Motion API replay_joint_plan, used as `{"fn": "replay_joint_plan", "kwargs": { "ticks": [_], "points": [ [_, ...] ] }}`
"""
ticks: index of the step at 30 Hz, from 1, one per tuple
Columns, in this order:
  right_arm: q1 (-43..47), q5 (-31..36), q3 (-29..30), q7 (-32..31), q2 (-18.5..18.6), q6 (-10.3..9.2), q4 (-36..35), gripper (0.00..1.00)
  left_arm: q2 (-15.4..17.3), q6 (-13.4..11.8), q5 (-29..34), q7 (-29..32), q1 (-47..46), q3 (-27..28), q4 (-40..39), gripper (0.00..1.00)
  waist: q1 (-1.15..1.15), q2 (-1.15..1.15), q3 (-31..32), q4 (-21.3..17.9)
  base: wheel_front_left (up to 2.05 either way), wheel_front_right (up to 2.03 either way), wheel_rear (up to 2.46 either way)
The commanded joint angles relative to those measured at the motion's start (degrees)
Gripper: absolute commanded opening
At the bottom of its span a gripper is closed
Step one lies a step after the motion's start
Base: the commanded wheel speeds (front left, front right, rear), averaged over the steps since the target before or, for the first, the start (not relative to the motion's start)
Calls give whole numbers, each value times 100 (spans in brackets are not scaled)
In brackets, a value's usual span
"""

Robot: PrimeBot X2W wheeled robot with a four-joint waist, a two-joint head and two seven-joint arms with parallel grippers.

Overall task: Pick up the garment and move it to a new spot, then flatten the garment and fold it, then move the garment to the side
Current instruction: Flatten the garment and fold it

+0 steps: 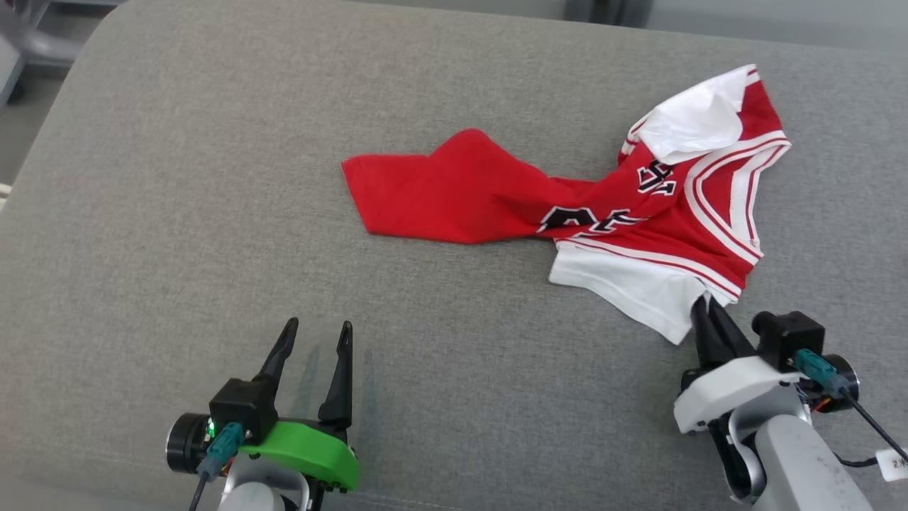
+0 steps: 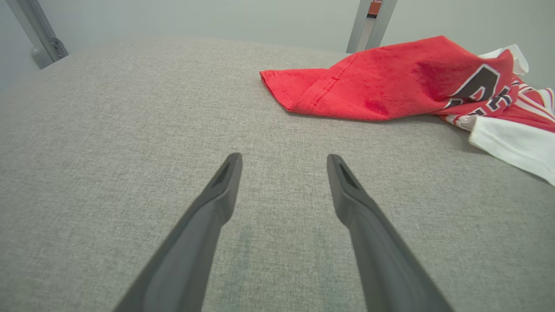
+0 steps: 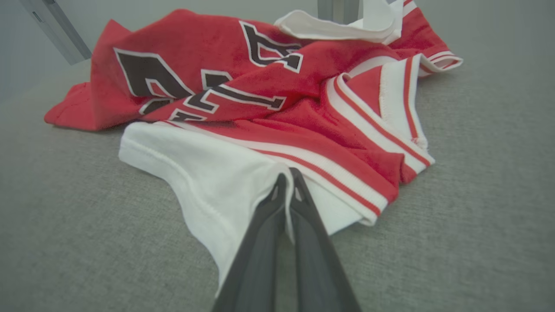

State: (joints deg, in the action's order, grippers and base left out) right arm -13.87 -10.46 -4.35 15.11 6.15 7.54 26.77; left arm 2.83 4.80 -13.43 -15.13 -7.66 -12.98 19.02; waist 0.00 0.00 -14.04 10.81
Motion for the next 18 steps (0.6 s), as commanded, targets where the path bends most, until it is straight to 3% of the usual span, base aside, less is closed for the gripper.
{"fn": "replay_joint_plan", "kwargs": {
  "ticks": [1, 8, 9, 10, 11, 18],
  "points": [
    [183, -30, 110, 5, 54, -11, -166, 0, 17, 22, 35, 1, 87, 50, 27, 100, 0, 0, 469, -543, 0, 0, 0],
    [758, 12, 346, 9, 172, -11, -634, 0, 17, 80, 33, 2, 169, 19, 68, 100, 0, 0, 616, -876, 0, 0, 0],
    [797, -12, 372, 9, 132, -11, -616, 32, 17, 93, 22, 1, 167, -12, 71, 100, 0, 0, 619, -917, 0, 0, 0],
    [825, -30, 384, 9, 101, -11, -609, 92, 18, 108, 9, 1, 159, -40, 77, 100, 0, 0, 616, -945, 0, 0, 0],
    [833, -54, 379, 9, 75, -10, -631, 100, 18, 124, 21, 1, 128, -79, 84, 100, 0, 0, 598, -973, 0, 0, 0],
    [683, -46, 186, 9, -73, -10, -896, 100, 17, 259, -176, 1, -476, -577, 474, 100, 0, 0, 330, -1175, 0, 0, 0]
  ]
}}
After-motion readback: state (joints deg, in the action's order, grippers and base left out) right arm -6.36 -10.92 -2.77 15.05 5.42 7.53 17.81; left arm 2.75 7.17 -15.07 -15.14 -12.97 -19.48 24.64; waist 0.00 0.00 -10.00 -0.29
